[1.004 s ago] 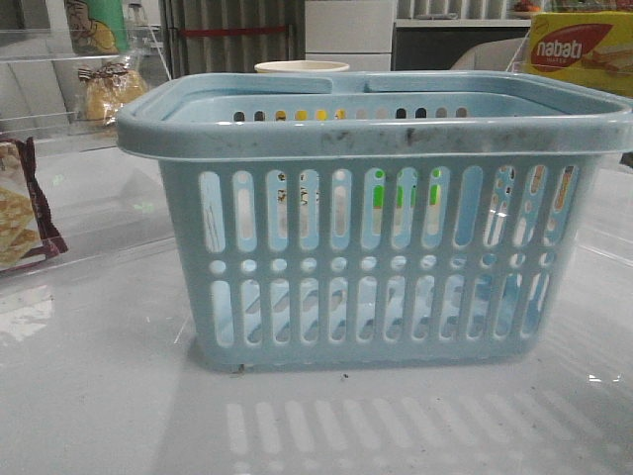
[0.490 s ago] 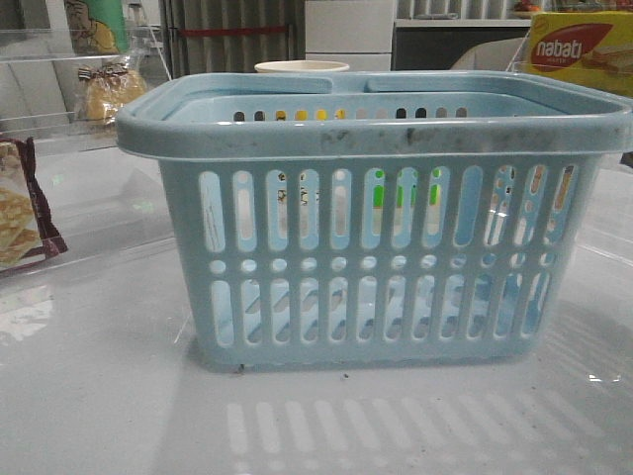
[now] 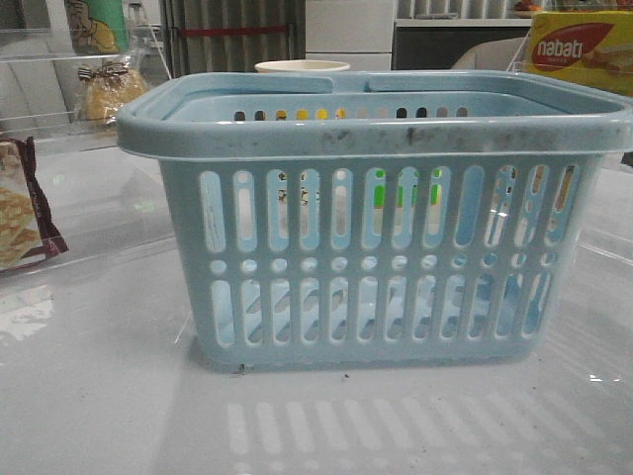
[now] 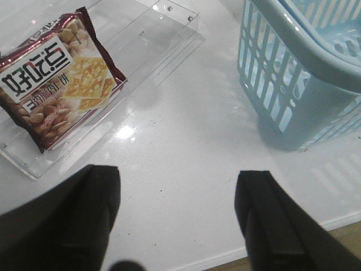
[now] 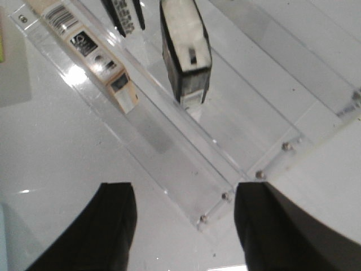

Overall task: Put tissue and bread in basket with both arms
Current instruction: 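Grasp the white tissue packet with the right gripper and lift it, then carry the tissue packet over the basket and lower it inside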

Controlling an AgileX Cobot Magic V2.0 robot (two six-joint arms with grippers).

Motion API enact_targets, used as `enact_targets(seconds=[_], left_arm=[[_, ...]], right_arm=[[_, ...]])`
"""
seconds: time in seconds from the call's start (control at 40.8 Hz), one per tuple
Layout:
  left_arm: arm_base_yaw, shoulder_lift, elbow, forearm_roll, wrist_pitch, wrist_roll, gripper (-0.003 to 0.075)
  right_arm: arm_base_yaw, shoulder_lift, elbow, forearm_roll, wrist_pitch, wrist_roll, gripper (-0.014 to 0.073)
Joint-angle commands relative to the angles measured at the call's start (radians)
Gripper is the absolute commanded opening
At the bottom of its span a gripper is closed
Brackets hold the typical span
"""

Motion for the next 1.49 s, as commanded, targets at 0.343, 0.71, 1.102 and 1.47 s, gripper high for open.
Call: enact_targets(seconds=[0.343, 0.71, 1.102, 1.47], left_arm=[[-0.009, 0.004, -0.029, -0.010, -0.078, 0.002, 0.0496], [-0.009, 0.004, -0.029, -0.010, -0.078, 0.002, 0.0496], [-0.009, 0.004, -0.029, -0.010, -0.078, 0.002, 0.0496], [-0.009, 0.004, -0.029, -0.010, -0.078, 0.002, 0.0496]], right_arm=[[-0.007, 0.206, -0.143, 0.000, -0.371, 0.002, 0.0499], [-0.007, 0.222, -0.143, -0.006, -0.415, 0.002, 0.0201], [-0.003, 0.095, -0.143, -0.006, -0.300, 0.002, 0.0136], [0.174, -0.191, -0.143, -0.006, -0.153, 0.002, 0.0136]])
